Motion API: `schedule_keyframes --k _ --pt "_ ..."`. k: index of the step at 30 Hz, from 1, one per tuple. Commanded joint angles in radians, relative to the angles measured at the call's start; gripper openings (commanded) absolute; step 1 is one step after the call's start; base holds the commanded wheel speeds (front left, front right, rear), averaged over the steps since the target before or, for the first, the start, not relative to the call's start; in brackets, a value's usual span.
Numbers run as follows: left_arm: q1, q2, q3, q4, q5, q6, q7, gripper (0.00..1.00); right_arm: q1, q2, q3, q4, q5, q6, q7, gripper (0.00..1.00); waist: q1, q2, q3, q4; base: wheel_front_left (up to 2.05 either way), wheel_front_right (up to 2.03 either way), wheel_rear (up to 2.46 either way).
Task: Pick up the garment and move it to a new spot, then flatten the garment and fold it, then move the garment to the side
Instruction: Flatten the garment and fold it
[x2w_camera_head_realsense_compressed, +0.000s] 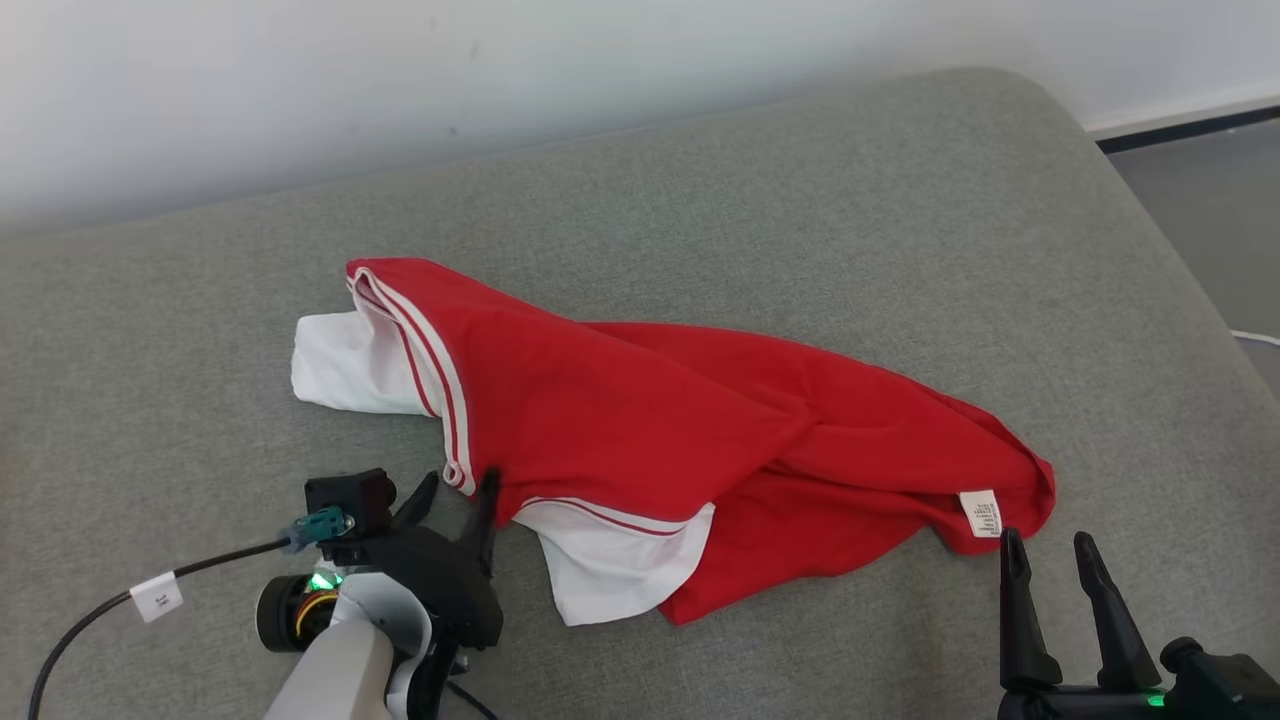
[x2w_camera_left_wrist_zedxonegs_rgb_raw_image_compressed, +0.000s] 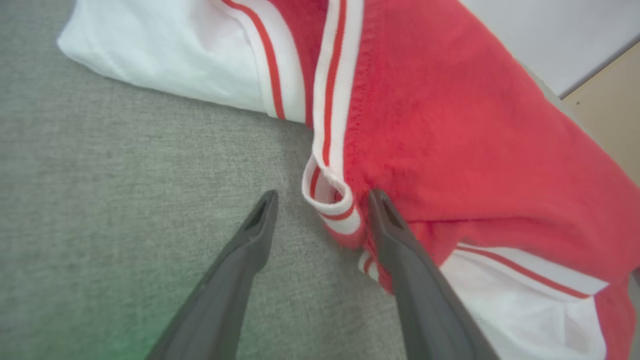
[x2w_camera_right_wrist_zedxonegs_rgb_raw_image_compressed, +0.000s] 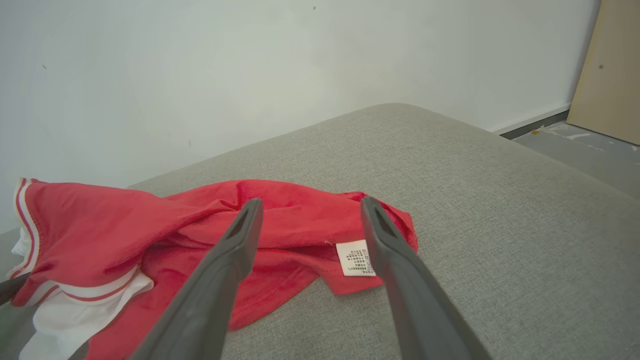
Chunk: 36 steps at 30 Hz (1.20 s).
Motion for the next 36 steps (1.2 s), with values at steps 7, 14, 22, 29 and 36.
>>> schedule_keyframes --k 7,14,22,29,36 --pt "-0.03 0.012 0.0 0.023 -0.012 -0.004 -0.053 0.0 -0.001 -0.001 -0.015 -0.008 0.007 -0.002 -0.002 1.0 -0.0001 -0.0001 0.011 0.003 0.0 0.0 0.0" --pt "0.054 0.013 -0.007 -0.118 -0.032 -0.005 -0.099 0.0 0.011 -0.001 -0.04 -0.017 -0.003 -0.002 -0.002 1.0 -0.0001 -0.0001 0.006 0.078 0.0 0.0 0.0" --pt "0.267 0.036 -0.029 -0.562 -0.062 0.043 0.027 0.0 0.021 -0.001 -0.075 -0.031 -0.019 -0.002 -0.002 1.0 -0.0001 -0.0001 0.003 0.199 0.0 0.0 0.0" --pt "0.429 0.049 -0.053 -1.004 -0.101 0.15 0.226 0.0 0.009 -0.001 -0.094 -0.034 -0.025 -0.002 -0.002 1.0 -0.0001 -0.0001 -0.001 0.289 0.0 0.0 0.0" --pt "0.473 0.08 -0.021 -1.094 -0.114 0.228 0.33 0.0 -0.007 -0.001 -0.078 -0.03 -0.023 -0.002 -0.002 1.0 -0.0001 -0.0001 0.013 0.293 0.0 0.0 0.0"
